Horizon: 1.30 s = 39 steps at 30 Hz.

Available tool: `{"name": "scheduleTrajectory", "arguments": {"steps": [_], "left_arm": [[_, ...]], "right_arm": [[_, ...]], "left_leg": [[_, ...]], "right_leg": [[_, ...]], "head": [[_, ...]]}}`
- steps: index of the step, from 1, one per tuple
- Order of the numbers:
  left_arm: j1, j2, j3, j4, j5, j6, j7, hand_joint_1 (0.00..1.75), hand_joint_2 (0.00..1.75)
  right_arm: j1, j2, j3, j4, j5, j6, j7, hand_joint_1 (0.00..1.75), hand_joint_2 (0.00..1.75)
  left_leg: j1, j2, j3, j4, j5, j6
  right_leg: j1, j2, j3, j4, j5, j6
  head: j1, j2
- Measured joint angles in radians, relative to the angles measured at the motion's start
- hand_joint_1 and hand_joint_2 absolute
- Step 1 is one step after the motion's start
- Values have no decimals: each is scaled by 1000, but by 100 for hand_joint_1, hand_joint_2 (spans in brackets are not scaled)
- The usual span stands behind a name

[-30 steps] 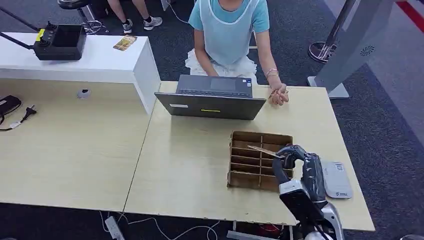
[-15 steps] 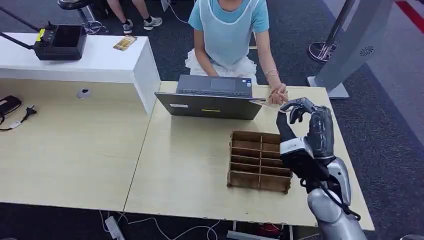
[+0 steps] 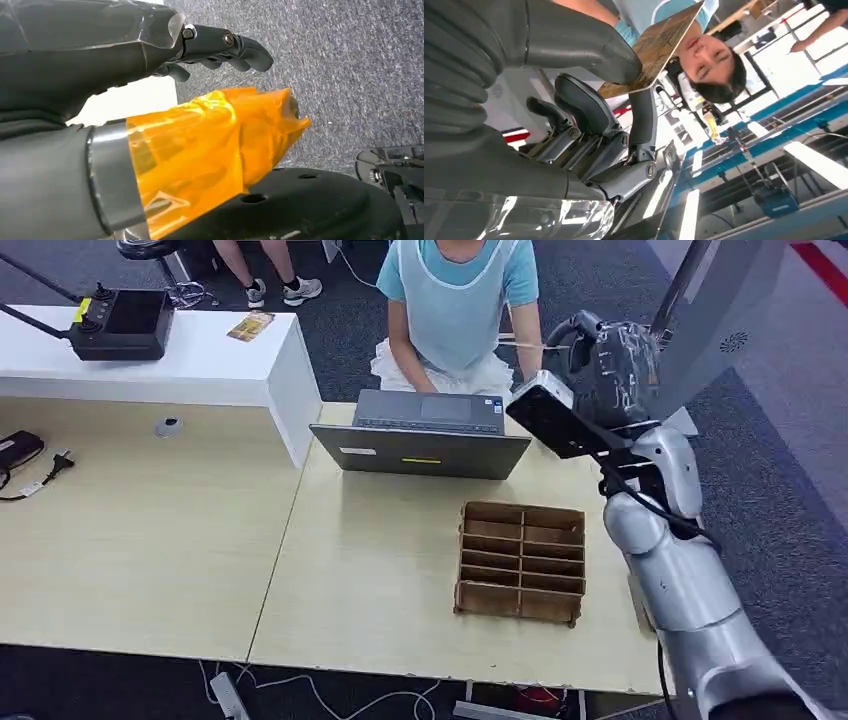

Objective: Pass the card to the sensor for recognition and then transmit it.

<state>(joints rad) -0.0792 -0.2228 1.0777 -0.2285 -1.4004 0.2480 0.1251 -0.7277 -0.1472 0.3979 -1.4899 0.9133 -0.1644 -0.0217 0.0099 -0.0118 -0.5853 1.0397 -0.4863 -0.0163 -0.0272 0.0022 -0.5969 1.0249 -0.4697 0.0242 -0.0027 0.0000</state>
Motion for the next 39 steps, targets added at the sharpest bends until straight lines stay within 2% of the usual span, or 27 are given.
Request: {"name": "scheduleTrajectory", "arguments": {"steps": [6,16,23,33,39], "left_arm": [[-1,0,-9,0,-11,-8,-1,0,0],[-1,1,-16,0,-18,-14,-1,0,0],[-1,1,-27,0,-31,-14,-1,0,0],[-1,1,-40,0,-38,-17,-1,0,0],[-2,0,-41,0,-31,-17,-2,0,0]], "right_arm": [[-107,5,28,154,84,-8,59,175,175],[-271,38,49,460,71,50,82,175,175],[-322,61,49,644,71,68,92,175,175],[-374,74,50,794,85,112,124,175,175],[-407,76,50,872,103,112,125,175,175]], "left_leg": [[0,0,0,0,0,0],[0,0,0,0,1,0],[0,0,0,0,1,0],[0,0,0,0,1,0],[0,0,0,0,1,0]], "right_leg": [[0,0,0,0,0,0],[0,0,0,0,1,0],[1,0,0,0,1,0],[1,0,0,0,1,0],[1,0,0,0,1,0]], "head": [[0,0],[0,0],[0,0],[0,0],[0,0]]}}
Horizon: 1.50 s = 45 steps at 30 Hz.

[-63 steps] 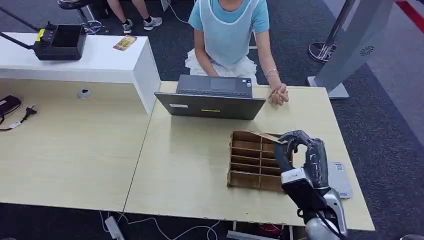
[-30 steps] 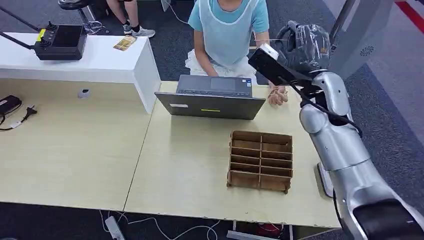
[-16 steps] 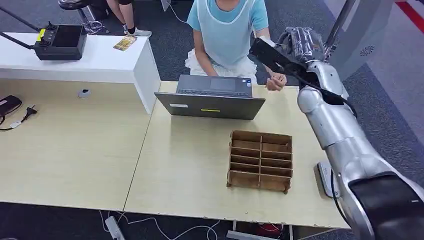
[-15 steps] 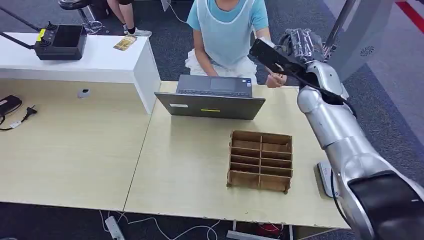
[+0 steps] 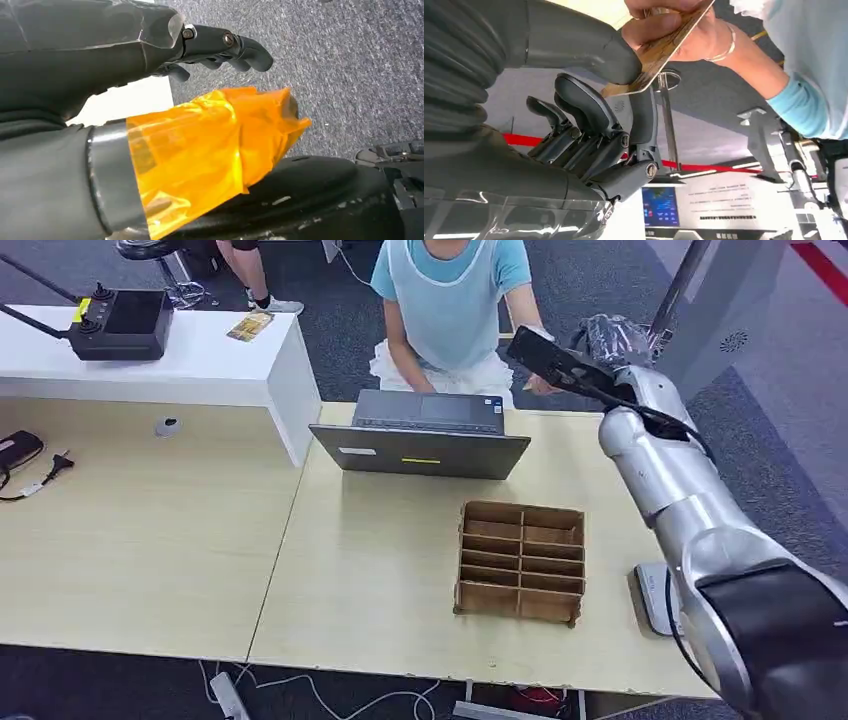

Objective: Pass the card to the sensor for recognition and then transmit it.

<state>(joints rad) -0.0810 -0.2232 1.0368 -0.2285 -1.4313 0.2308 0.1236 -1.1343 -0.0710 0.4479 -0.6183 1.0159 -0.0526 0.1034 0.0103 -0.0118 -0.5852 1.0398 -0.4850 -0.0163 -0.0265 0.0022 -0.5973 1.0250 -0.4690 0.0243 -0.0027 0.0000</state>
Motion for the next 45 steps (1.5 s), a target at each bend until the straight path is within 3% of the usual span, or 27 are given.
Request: {"name": "scheduleTrajectory", "arguments": {"steps": [7,8,9,21,26,30,38,45], "left_arm": [[0,0,0,0,2,0,1,0,0],[0,0,0,0,2,0,1,0,0],[0,0,0,0,2,0,2,0,0],[0,2,0,0,0,-3,7,0,0],[2,2,0,0,4,-3,8,0,0],[2,2,0,0,18,0,5,0,0],[3,0,2,0,52,8,9,0,0],[4,-1,2,0,36,14,17,0,0]], "right_arm": [[-8,0,0,35,16,-4,0,171,175],[-8,0,0,37,19,-4,0,150,175],[-8,0,0,40,19,-4,0,0,175],[-6,-6,-11,55,-18,-54,-21,0,175],[28,-23,-66,-15,-115,-132,-89,0,175],[101,-42,-132,-144,-250,-140,-152,0,175],[319,-87,-297,-472,-692,25,-214,0,175],[562,-119,-432,-755,-1193,225,-290,0,175]], "left_leg": [[0,0,0,0,0,0],[0,0,0,0,0,0],[0,0,0,0,0,0],[0,0,0,0,0,0],[0,0,0,0,0,0],[0,0,0,0,0,0],[0,-1,0,0,0,0],[0,-2,-1,0,0,0]], "right_leg": [[0,0,0,0,0,0],[0,0,0,0,0,0],[0,0,0,0,0,0],[0,0,0,0,0,0],[0,0,0,0,0,0],[0,0,0,0,0,0],[0,-1,-1,0,0,0],[0,-2,0,-1,0,0]], "head": [[0,0],[0,0],[0,0],[0,0],[0,0],[0,0],[0,0],[0,0]]}}
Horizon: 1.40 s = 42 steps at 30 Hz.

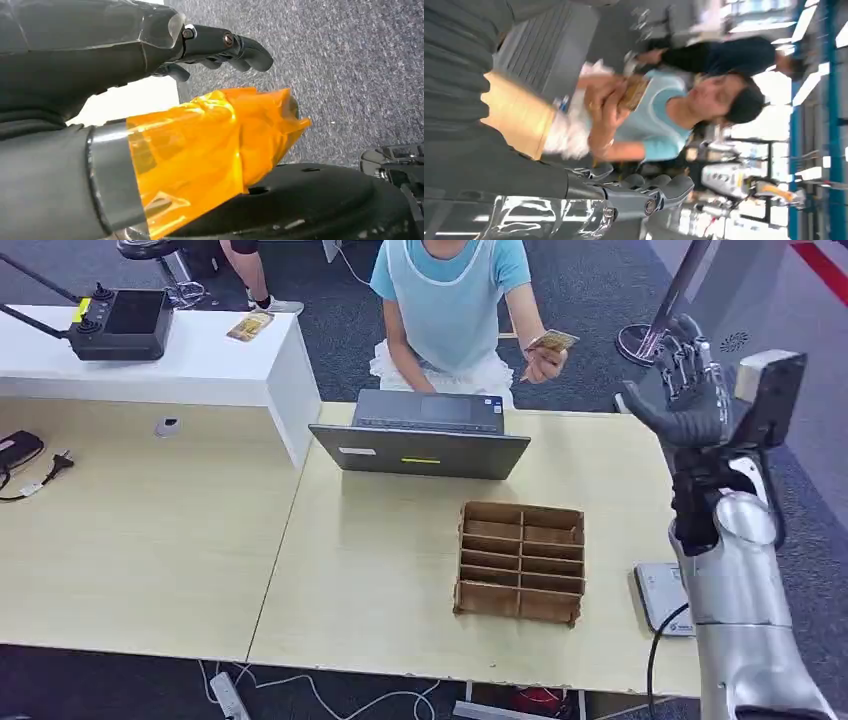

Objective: Pass the card to the sensor for recognition and then transmit it.

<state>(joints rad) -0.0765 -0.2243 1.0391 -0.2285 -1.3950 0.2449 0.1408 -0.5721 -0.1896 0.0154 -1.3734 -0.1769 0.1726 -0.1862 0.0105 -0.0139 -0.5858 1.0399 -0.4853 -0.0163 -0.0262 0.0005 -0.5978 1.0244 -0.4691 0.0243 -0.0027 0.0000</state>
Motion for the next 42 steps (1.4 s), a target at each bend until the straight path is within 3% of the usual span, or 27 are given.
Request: {"name": "scheduleTrajectory", "arguments": {"steps": [4,11,16,21,26,34,42], "left_arm": [[0,-3,0,0,-9,-5,4,0,0],[1,-17,-1,0,-2,-15,6,0,0],[2,-23,-1,0,-2,-16,7,0,0],[1,-19,0,0,7,-3,3,0,0],[1,-11,12,0,55,25,-27,0,0],[-1,6,31,0,65,42,-34,0,0],[-1,29,32,0,56,66,-39,0,0]], "right_arm": [[117,-27,-64,-139,-131,59,14,0,175],[307,-82,-151,-296,-223,93,28,0,175],[476,-85,-212,-406,-197,84,3,0,175],[557,-83,-219,-483,-136,74,-15,0,175],[584,-80,-210,-527,-106,74,-33,0,175],[576,-68,-97,-542,-11,32,-23,0,175],[542,-68,29,-540,8,2,-25,0,175]], "left_leg": [[0,0,0,0,0,0],[0,0,0,0,-1,0],[0,0,-1,0,-1,0],[0,1,0,-1,-1,0],[0,2,-1,-1,-1,0],[0,2,0,-1,0,0],[0,2,0,-1,0,0]], "right_leg": [[0,0,0,0,0,0],[0,0,0,-1,0,0],[0,-1,0,-1,0,0],[0,1,0,-1,0,0],[0,1,0,-1,0,0],[0,1,0,-1,0,0],[0,1,0,-1,0,0]], "head": [[0,0],[0,0],[0,0],[0,0],[0,0],[0,0],[0,0]]}}
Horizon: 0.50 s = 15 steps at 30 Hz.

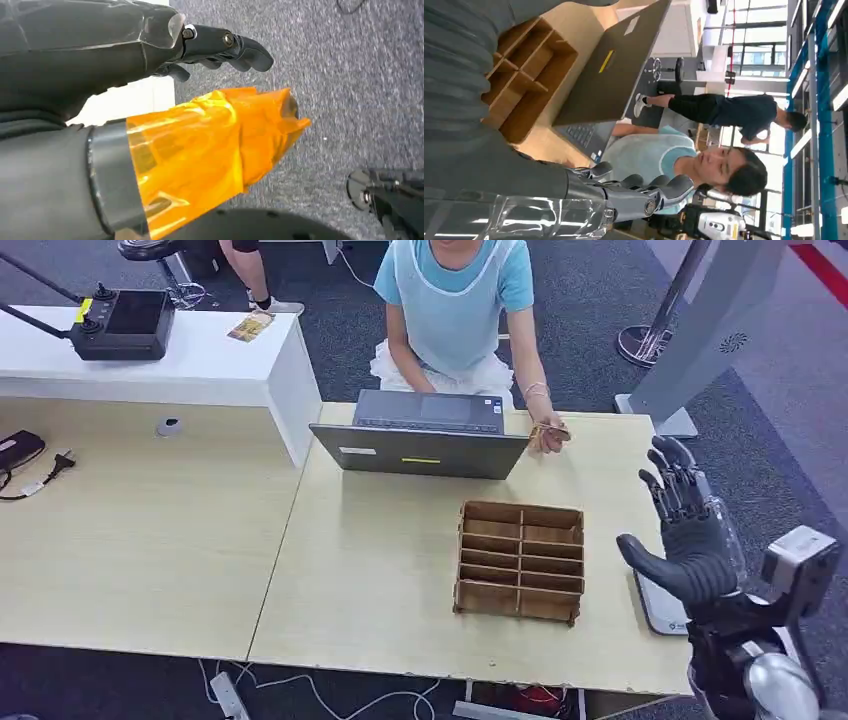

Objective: Pass the card to the sensor for recognition and then transmit it.

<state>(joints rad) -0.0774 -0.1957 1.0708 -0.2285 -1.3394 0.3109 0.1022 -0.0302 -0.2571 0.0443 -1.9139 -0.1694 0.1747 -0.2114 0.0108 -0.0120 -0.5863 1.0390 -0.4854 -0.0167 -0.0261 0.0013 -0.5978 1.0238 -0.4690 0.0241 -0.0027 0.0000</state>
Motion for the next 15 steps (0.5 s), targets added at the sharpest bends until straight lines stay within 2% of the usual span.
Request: {"name": "scheduleTrajectory", "arguments": {"steps": [6,15], "left_arm": [[0,15,11,0,23,16,-14,0,0],[0,31,25,0,27,11,-20,0,0]], "right_arm": [[0,0,52,0,-6,-15,-12,0,175],[-6,0,74,11,-9,-16,-23,0,175]], "left_leg": [[0,0,0,0,0,0],[0,0,0,0,0,0]], "right_leg": [[0,0,0,0,0,0],[0,0,0,0,0,0]], "head": [[0,0],[0,0]]}}
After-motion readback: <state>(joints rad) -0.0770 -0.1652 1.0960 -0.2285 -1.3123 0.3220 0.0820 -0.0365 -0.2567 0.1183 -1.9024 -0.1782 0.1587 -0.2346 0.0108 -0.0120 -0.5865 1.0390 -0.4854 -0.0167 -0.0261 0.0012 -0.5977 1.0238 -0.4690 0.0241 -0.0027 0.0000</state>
